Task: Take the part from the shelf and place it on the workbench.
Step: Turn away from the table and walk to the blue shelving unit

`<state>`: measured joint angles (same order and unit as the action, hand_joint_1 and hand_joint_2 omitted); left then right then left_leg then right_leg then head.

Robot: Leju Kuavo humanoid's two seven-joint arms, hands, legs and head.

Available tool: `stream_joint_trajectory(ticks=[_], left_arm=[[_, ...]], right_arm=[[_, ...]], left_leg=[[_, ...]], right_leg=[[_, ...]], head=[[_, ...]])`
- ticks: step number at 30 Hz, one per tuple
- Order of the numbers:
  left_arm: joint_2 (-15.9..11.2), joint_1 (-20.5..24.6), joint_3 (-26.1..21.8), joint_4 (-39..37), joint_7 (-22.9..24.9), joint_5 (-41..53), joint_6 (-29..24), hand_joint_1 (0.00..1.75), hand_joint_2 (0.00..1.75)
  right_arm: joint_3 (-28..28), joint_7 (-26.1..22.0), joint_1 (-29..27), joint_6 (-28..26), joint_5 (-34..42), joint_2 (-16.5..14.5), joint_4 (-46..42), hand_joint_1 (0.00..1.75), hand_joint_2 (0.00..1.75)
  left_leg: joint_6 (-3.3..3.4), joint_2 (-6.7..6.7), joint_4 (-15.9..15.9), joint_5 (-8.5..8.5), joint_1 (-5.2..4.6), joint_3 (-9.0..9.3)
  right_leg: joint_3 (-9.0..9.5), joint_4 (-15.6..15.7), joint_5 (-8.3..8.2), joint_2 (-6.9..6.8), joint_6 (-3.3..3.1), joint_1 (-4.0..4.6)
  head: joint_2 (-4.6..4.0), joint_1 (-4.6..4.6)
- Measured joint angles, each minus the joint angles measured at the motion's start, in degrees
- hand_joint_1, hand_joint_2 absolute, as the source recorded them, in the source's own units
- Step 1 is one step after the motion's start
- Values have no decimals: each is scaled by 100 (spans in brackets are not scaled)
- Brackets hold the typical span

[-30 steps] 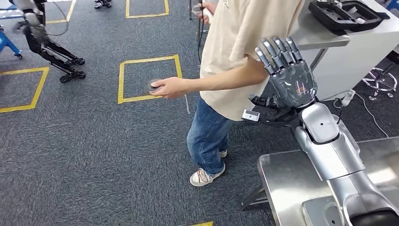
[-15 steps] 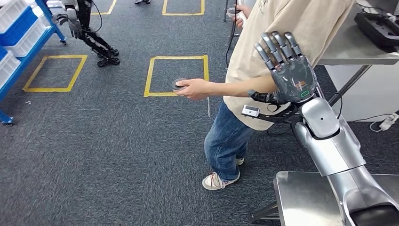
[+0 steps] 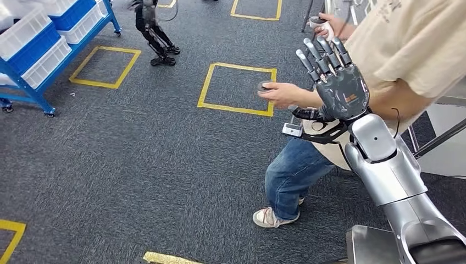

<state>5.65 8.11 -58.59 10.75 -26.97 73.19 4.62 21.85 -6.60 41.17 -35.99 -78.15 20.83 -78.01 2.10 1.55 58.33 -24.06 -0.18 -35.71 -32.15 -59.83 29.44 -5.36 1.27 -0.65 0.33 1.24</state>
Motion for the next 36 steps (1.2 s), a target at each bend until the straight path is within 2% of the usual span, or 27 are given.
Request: stream_joint_trajectory(ticks=[1, 2, 3, 4, 5, 6, 7, 8, 9, 11, 12, 13, 14, 16, 18, 19, 20, 21, 22, 23, 25, 27, 29, 31, 33, 35, 36], left_arm=[[2, 8, 1, 0, -8, 1, 0, 0, 0], [3, 17, 1, 0, -17, 2, 0, 0, 0], [3, 26, 1, 0, -22, 2, -1, 0, 0], [3, 31, 1, 0, -26, 3, -1, 0, 0], [2, 31, 0, 0, -29, 3, -1, 0, 0], [2, 29, -1, 0, -31, 4, -1, 0, 0], [2, 28, -1, 0, -32, 5, 0, 0, 0], [3, 26, -1, 0, -33, 5, 1, 0, 0], [5, 26, -1, 0, -34, 5, 2, 0, 0], [7, 25, 1, 0, -39, 9, 6, 0, 0], [8, 19, 1, 0, -43, 10, 7, 0, 0], [8, 8, 1, 0, -47, 12, 8, 0, 0], [5, -7, 1, 0, -48, 12, 9, 0, 0], [4, -15, 1, 0, -49, 12, 10, 0, 0], [7, 1, 1, 0, -50, 11, 10, 0, 0], [7, 5, 2, 0, -51, 11, 10, 0, 0], [8, 4, 2, 0, -51, 11, 10, 0, 0], [8, -1, 2, 0, -50, 12, 10, 0, 0], [8, -7, 2, 0, -50, 12, 10, 0, 0], [8, -10, 2, 0, -50, 11, 10, 0, 0], [8, -4, 2, 0, -51, 10, 9, 0, 0], [8, 3, 2, 0, -51, 9, 5, 0, 0], [8, -4, 2, 0, -50, 8, -2, 0, 0], [12, 0, 2, 0, -51, 7, -7, 0, 0], [16, 19, 2, 0, -51, 5, -8, 0, 0], [16, 30, 2, 0, -50, 3, -11, 0, 0], [16, 30, 2, 0, -50, 3, -14, 0, 0]], right_arm=[[-4, 1, -7, 1, 1, 19, -10, 0, 0], [-8, 2, -20, 2, 2, 48, -17, 0, 0], [-13, 3, -40, 3, 3, 75, -19, 0, 0], [-16, 4, -68, 4, 4, 98, -18, 0, 0], [-16, 4, -99, 5, 4, 113, -18, 0, 0], [-17, 4, -124, 5, 5, 122, -20, 0, 0], [-19, 5, -139, 5, 8, 131, -22, 0, 0], [-24, 7, -146, 4, 12, 143, -26, 0, 0], [-32, 10, -150, 4, 19, 158, -30, 0, 0], [-54, 16, -170, 2, 36, 191, -47, 0, 0], [-60, 17, -181, 1, 45, 202, -57, 0, 0], [-64, 17, -189, -1, 56, 209, -71, 0, 0], [-64, 17, -193, -1, 64, 209, -86, 0, 0], [-69, 17, -200, -2, 76, 210, -118, 0, 0], [-78, 17, -217, -4, 81, 214, -137, 0, 0], [-82, 17, -228, -4, 83, 216, -140, 0, 0], [-84, 17, -244, -5, 85, 218, -140, 0, 0], [-84, 17, -260, -7, 87, 219, -141, 0, 0], [-85, 17, -273, -8, 91, 219, -143, 0, 0], [-89, 17, -281, -11, 97, 219, -146, 0, 0], [-106, 17, -290, -25, 114, 225, -152, 0, 0], [-128, 16, -324, -54, 137, 235, -154, 0, 0], [-143, 8, -376, -89, 155, 237, -156, 0, 0], [-158, 0, -417, -127, 161, 231, -161, 0, 0], [-184, -1, -467, -163, 163, 229, -156, 0, 0], [-199, -1, -547, -179, 163, 231, -143, 0, 0], [-201, -1, -584, -180, 163, 230, -138, 0, 0]], left_leg=[[38, -57, -28, 15, 14, 20], [65, -120, -42, 22, 20, 29], [84, -189, -43, 23, 21, 30], [93, -263, -39, 21, 19, 31], [95, -345, -33, 19, 18, 33], [94, -427, -20, 15, 19, 36], [87, -506, -2, 6, 23, 39], [73, -586, 23, -8, 28, 39], [49, -662, 57, -26, 25, 24], [-13, -800, 111, -44, 34, -32], [-52, -868, 114, -38, 45, -60], [-92, -934, 101, -26, 58, -83], [-124, -923, 105, -32, 63, -96], [-181, -644, 343, -197, 53, -208], [-228, -300, 1004, -552, 61, -509], [-247, -235, 1367, -699, 74, -683], [-258, -208, 1601, -760, 84, -797], [-263, -196, 1655, -729, 88, -820], [-259, -178, 1454, -588, 89, -710], [-245, -128, 1065, -388, 85, -498], [-186, 64, 302, -129, 35, -80], [-117, 138, 45, -100, -21, 51], [-48, 23, 4, -71, -19, 63], [35, -85, -72, -33, 8, 108], [93, -189, -109, -14, 21, 135], [110, -321, -102, -17, 17, 135], [110, -399, -93, -20, 15, 136]], right_leg=[[-86, -199, 126, 161, 17, -17], [-246, -526, 296, 341, 26, -29], [-455, -914, 462, 447, 31, -32], [-654, -1260, 575, 491, 37, -30], [-795, -1468, 590, 507, 44, -33], [-828, -1446, 474, 517, 47, -41], [-755, -1213, 264, 542, 50, -54], [-616, -850, 17, 622, 51, -76], [-472, -499, -160, 765, 49, -97], [-308, -94, -279, 981, 37, -113], [-289, -54, -251, 1004, 20, -101], [-275, -26, -251, 944, -7, -98], [-254, 6, -262, 873, -43, -98], [-201, 78, -287, 720, -125, -105], [-168, 106, -282, 561, -179, -73], [-163, 107, -274, 479, -190, -56], [-157, 106, -264, 401, -196, -44], [-150, 105, -254, 331, -196, -37], [-136, 104, -241, 264, -191, -34], [-111, 104, -223, 201, -180, -31], [-57, 108, -182, 82, -145, -12], [-18, 124, -160, -20, -95, 8], [16, 145, -139, -92, -32, 5], [-25, -10, -9, 102, 15, -17], [-302, -594, 303, 405, 31, -33], [-704, -1315, 558, 498, 41, -34], [-821, -1469, 538, 505, 44, -36]], head=[[0, -2], [0, -3], [0, -3], [0, -4], [0, -3], [0, -3], [0, -3], [0, -3], [0, -4], [0, -3], [0, -2], [0, -2], [0, -2], [0, 2], [0, 5], [0, 3], [0, 3], [0, 3], [0, 4], [0, 4], [0, 4], [0, 3], [0, 4], [0, 2], [0, -3], [0, -4], [0, -4]])
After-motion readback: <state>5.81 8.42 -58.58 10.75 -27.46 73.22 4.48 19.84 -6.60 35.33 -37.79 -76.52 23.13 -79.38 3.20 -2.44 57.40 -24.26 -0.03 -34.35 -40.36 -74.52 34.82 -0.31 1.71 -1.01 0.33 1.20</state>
